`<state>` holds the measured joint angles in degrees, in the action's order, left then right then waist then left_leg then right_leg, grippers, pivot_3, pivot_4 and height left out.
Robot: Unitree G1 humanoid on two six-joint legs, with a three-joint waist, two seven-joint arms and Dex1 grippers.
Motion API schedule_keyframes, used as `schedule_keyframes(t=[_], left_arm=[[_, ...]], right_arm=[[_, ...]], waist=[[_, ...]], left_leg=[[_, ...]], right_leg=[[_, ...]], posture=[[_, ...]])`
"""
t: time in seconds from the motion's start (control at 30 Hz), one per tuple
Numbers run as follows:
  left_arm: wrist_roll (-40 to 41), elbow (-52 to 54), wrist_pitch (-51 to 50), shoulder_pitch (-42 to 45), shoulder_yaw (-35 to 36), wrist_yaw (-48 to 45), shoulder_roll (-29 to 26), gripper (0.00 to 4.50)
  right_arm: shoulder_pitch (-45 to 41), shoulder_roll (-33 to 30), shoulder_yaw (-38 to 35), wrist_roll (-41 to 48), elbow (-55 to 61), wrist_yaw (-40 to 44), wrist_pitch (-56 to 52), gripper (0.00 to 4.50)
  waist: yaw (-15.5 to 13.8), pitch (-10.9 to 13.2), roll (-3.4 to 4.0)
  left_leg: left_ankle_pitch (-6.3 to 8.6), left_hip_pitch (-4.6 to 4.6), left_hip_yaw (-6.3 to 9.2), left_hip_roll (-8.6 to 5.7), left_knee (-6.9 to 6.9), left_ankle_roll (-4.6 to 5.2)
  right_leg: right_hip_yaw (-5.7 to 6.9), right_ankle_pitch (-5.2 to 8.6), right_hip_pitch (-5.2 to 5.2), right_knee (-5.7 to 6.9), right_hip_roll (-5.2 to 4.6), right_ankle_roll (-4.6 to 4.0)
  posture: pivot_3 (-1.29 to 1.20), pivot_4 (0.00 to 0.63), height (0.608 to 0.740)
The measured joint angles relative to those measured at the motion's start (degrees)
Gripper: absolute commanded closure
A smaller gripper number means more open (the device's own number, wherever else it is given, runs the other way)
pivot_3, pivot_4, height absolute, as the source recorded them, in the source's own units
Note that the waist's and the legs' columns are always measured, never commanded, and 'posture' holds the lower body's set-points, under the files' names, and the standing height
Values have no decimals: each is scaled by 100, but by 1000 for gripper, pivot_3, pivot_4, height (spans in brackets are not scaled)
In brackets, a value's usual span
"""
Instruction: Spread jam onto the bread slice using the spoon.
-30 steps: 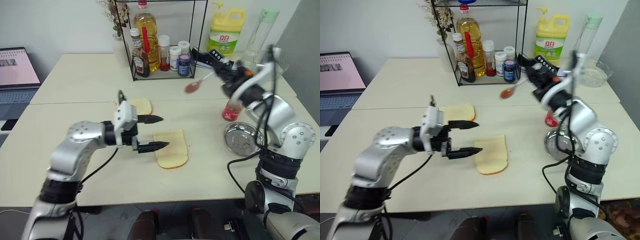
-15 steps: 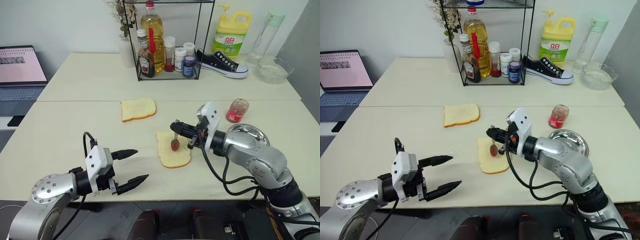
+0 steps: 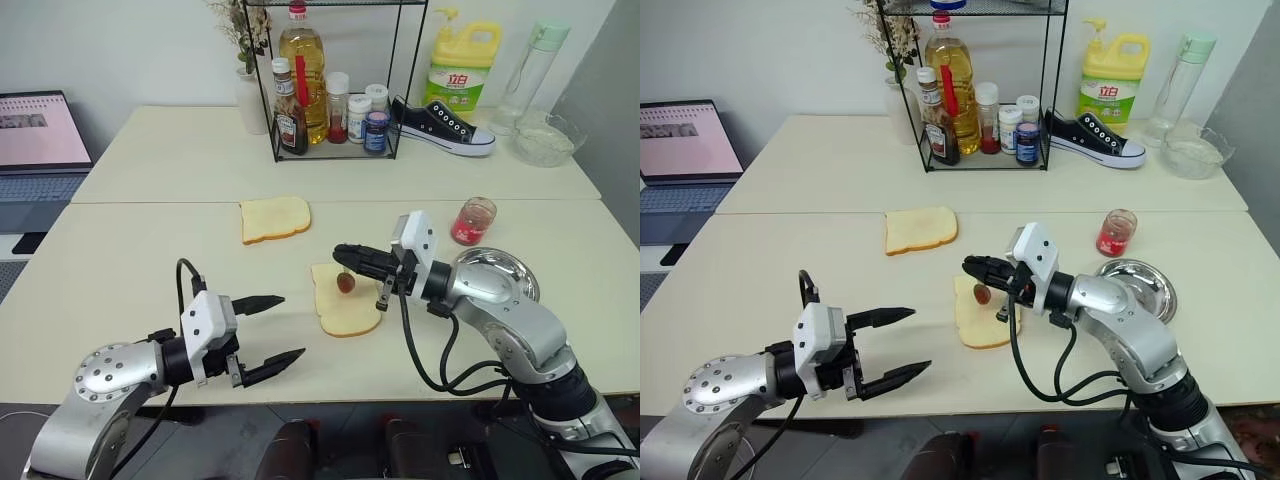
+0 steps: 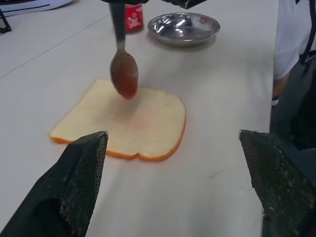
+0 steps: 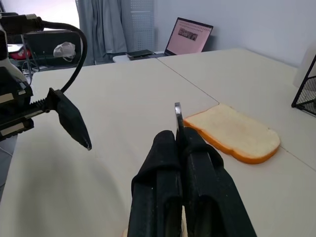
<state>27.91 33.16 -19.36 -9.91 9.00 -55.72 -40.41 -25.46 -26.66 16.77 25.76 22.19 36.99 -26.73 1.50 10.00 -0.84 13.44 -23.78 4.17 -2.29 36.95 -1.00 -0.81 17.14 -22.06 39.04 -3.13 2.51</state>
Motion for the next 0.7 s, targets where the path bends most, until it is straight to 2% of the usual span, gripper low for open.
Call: schedule_keyframes(t=[0.23,0.7], left_arm=[[3,-36,0,120,-11,4,0,72],[5,-181,-7,295,-207,16,1,72]], right_arm=[[229,-43,93,-493,-86,306,287,4440],[203,170,-31,-562,-118,342,230,4440]], waist=[[2,0,0],[3,0,0]], left_leg=[[0,0,-2,-1,0,0],[0,0,0,-1,0,-1]], right_leg=[[-2,0,1,-1,0,0],[-1,0,0,1,0,0]], posture=[[0,150,740],[0,150,740]])
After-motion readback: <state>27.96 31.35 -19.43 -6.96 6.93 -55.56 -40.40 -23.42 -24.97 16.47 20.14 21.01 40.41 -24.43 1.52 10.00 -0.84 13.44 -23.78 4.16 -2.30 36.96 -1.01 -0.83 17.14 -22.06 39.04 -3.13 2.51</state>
